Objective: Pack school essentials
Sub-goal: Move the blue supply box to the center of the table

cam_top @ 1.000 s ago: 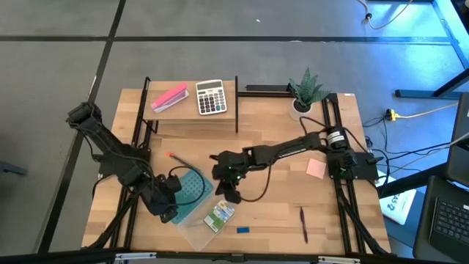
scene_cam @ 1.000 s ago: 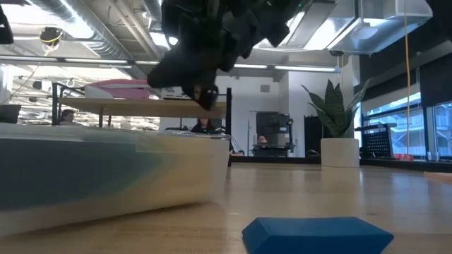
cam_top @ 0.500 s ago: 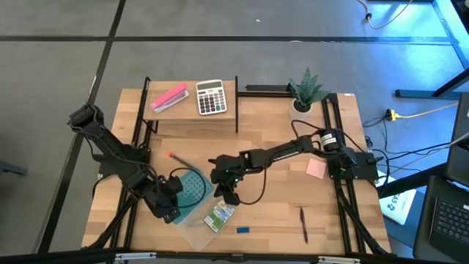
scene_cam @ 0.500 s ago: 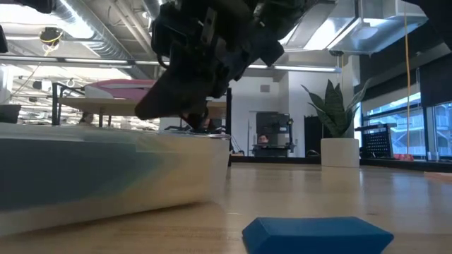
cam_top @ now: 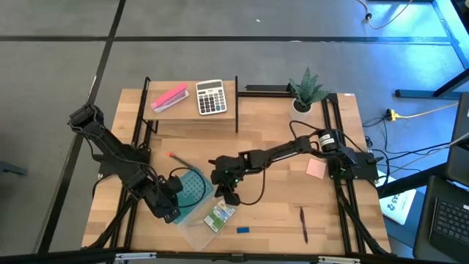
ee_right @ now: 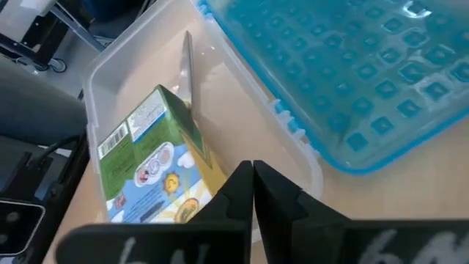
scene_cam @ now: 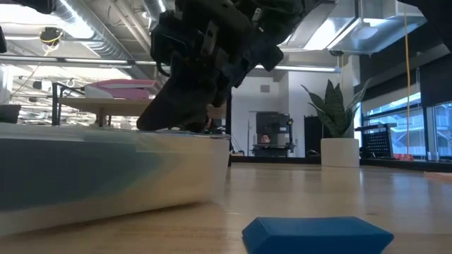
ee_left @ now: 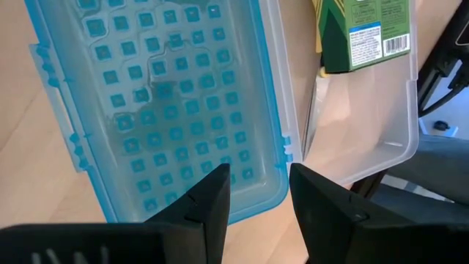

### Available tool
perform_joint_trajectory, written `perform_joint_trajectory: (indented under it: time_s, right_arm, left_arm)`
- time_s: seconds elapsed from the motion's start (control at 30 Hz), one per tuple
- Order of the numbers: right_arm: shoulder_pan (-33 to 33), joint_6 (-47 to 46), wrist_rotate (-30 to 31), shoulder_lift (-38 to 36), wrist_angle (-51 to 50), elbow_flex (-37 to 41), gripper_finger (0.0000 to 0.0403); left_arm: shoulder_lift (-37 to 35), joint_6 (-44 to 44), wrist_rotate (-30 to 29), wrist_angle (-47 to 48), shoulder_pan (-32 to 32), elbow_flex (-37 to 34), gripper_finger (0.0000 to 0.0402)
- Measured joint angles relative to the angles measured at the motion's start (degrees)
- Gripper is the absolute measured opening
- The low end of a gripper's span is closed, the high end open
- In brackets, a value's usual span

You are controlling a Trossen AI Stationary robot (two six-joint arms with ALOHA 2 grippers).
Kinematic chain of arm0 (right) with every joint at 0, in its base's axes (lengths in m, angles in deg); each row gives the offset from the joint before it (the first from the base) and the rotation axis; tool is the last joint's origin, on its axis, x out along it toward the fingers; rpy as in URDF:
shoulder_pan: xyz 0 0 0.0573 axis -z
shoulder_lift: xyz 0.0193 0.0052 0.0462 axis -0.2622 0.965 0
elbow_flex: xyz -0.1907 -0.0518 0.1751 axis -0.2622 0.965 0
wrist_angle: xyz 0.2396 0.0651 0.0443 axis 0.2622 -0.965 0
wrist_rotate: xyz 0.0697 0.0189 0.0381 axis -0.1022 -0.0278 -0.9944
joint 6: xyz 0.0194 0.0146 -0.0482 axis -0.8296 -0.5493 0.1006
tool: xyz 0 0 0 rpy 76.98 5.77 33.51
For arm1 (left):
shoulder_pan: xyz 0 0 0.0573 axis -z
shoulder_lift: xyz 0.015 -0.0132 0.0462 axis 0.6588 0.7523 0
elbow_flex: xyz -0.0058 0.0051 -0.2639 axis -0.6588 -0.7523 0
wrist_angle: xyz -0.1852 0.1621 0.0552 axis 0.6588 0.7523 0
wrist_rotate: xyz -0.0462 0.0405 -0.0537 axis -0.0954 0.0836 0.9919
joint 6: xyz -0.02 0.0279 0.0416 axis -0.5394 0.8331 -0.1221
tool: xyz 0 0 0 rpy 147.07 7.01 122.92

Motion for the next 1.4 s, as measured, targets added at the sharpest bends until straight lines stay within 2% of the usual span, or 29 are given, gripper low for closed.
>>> perform_joint_trajectory:
  time_s: [0.53,0.87,1.13,1.4]
  right_arm:
    - [0.01,0.35,4.61,-0.11,-4.82,-0.04,0.0015]
    - [0.06,-2.60,4.70,-0.28,-7.62,-0.37,0.0014]
    - [0.21,0.61,5.60,0.02,-19.62,-6.10,0.0006]
    - [0.32,1.23,12.21,0.02,-35.22,-11.69,0.0007]
  left_arm:
    - [-0.02,-0.07,0.01,0.02,0.00,-0.01,0.0135]
    - [-0.02,-0.07,0.00,0.02,0.00,-0.02,0.0135]
    - [-0.02,-0.02,0.01,0.02,0.00,-0.02,0.0135]
    - [-0.02,0.01,0.01,0.02,0.00,-0.02,0.0135]
